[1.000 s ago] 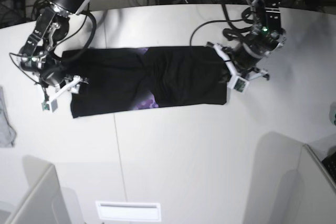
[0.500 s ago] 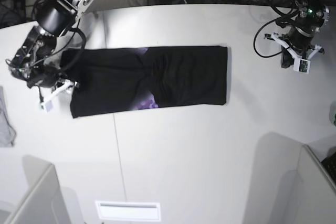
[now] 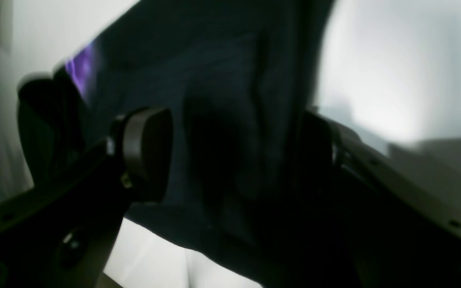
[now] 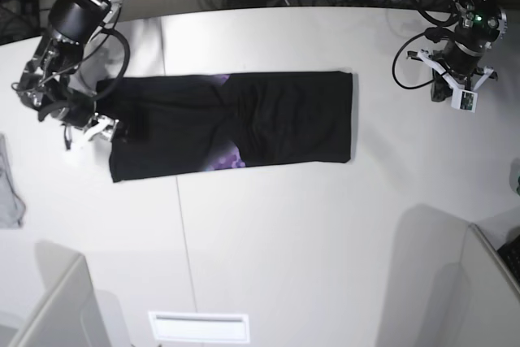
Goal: Fold the T-shirt properly
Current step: 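Lift the strip end with the right gripper and fold it toward the middle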
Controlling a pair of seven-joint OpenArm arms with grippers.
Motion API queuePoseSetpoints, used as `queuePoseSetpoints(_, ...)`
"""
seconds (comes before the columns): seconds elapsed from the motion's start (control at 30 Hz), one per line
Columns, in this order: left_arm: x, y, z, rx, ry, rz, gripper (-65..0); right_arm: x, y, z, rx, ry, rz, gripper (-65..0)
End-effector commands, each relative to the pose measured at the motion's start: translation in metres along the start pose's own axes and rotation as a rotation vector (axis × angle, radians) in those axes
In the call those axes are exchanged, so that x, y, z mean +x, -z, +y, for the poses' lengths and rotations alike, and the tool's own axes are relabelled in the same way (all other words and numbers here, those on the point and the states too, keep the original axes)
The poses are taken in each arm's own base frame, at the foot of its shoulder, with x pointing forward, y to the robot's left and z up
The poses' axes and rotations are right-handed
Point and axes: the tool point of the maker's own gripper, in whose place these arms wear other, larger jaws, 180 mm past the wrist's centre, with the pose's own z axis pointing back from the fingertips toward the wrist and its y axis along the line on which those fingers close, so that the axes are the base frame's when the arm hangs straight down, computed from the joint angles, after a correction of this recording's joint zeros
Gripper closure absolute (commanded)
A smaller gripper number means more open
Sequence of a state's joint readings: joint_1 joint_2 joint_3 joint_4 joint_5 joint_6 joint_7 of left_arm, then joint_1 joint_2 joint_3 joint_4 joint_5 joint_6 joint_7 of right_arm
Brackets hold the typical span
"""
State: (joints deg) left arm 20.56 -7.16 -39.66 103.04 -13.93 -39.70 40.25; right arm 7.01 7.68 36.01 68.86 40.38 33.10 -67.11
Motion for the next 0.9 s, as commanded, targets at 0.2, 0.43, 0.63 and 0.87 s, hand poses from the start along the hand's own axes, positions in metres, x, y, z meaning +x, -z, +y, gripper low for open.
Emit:
queuePoseSetpoints(0.2, 0.012, -0.003, 0.003, 0.0, 0.014, -0.042, 0.0, -0.023, 0.011, 0.0, -0.027, -0.036, 0.095, -44.4)
queuePoseSetpoints(0.43, 0.012, -0.003, 0.004, 0.005, 0.013, -0.042, 0.0, -0.012, 0.01, -0.002, -0.036, -0.041, 0.042, -12.6)
queuePoseSetpoints(0.63, 0.009, -0.003, 0.002, -0.001, 0.014, -0.035, 0.0, 0.01, 0.004, -0.008, -0.084, -0.036, -0.022, 0.0)
queuePoseSetpoints(0.87, 0.007, -0.004, 0.003, 0.0, 0.014, -0.029, 0.0, 0.05, -0.022, 0.012, -0.204, -0.078, -0.134, 0.0)
